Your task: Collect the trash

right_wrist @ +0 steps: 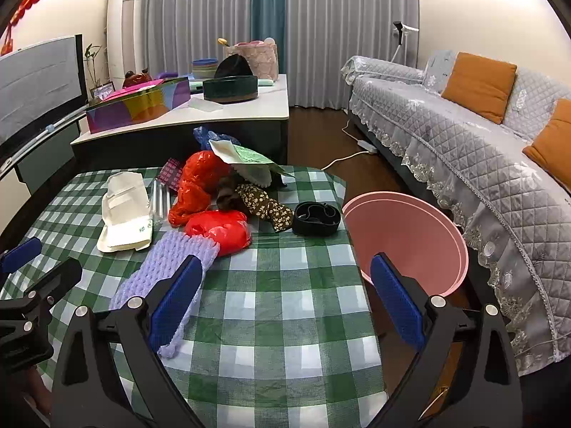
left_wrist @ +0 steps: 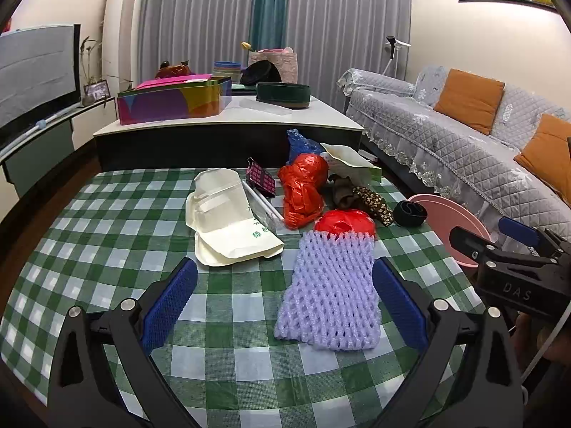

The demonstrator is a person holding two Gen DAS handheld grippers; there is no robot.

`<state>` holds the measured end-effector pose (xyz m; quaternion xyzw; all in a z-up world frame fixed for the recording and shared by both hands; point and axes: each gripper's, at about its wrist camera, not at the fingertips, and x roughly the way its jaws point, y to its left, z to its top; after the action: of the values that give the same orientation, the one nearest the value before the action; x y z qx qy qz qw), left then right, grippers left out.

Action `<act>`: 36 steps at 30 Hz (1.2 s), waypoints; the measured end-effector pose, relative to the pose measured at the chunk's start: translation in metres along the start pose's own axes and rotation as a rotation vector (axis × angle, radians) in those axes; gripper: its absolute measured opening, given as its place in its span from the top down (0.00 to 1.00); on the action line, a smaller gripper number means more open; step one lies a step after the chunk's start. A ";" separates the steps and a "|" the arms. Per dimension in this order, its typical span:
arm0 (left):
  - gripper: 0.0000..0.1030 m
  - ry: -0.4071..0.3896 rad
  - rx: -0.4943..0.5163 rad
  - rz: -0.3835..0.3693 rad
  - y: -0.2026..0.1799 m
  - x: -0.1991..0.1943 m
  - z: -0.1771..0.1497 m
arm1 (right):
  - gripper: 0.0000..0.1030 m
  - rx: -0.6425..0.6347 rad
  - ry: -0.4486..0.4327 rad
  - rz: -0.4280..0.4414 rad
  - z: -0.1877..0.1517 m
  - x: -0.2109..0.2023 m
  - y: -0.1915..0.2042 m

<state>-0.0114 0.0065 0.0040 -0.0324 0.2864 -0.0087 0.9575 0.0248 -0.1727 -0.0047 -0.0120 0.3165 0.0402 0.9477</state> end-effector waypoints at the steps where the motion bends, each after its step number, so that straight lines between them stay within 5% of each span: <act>1: 0.08 0.001 0.001 0.002 0.000 0.000 0.000 | 0.09 -0.001 0.002 0.000 0.000 0.000 0.000; 36: 0.08 0.000 -0.001 0.001 -0.002 0.001 0.000 | 0.09 -0.014 0.000 -0.015 0.003 0.000 0.000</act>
<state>-0.0107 0.0042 0.0032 -0.0327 0.2866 -0.0082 0.9575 0.0262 -0.1725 -0.0021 -0.0208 0.3162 0.0354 0.9478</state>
